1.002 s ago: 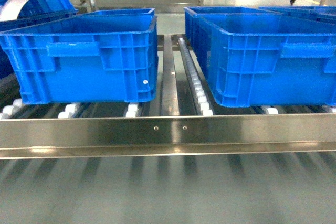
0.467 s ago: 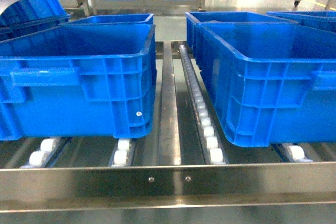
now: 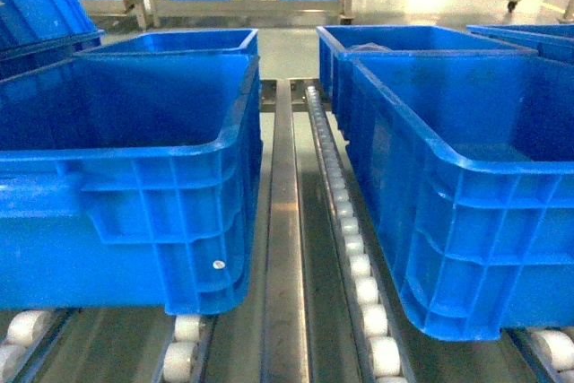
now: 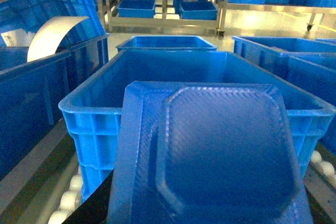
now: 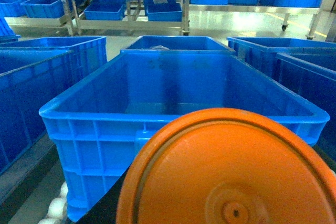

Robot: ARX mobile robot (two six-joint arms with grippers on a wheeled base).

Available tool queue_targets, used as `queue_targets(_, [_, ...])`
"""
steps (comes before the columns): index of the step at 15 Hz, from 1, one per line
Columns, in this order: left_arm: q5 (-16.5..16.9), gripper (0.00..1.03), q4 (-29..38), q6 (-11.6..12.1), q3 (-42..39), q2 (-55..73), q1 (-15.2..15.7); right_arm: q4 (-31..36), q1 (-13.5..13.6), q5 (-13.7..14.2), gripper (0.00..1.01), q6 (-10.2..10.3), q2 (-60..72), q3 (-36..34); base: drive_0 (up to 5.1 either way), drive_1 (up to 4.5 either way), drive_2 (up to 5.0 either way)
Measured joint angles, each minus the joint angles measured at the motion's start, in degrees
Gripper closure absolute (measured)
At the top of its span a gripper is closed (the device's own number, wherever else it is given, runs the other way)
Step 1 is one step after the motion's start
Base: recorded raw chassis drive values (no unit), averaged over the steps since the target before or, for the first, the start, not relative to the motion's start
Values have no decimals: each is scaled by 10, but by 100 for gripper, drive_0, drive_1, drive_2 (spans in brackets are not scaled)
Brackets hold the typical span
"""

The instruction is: Sort blue parts and orange caps into right shelf containers

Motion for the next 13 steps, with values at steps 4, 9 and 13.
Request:
queue_targets(4, [0,61,2,0,0,0,0,1,0,0,58,0,0,0,0,0,0])
queue_targets(9, [0,61,2,0,0,0,0,1,0,0,58,0,0,0,0,0,0])
queue_targets(13, [0,61,2,0,0,0,0,1,0,0,58,0,0,0,0,0,0])
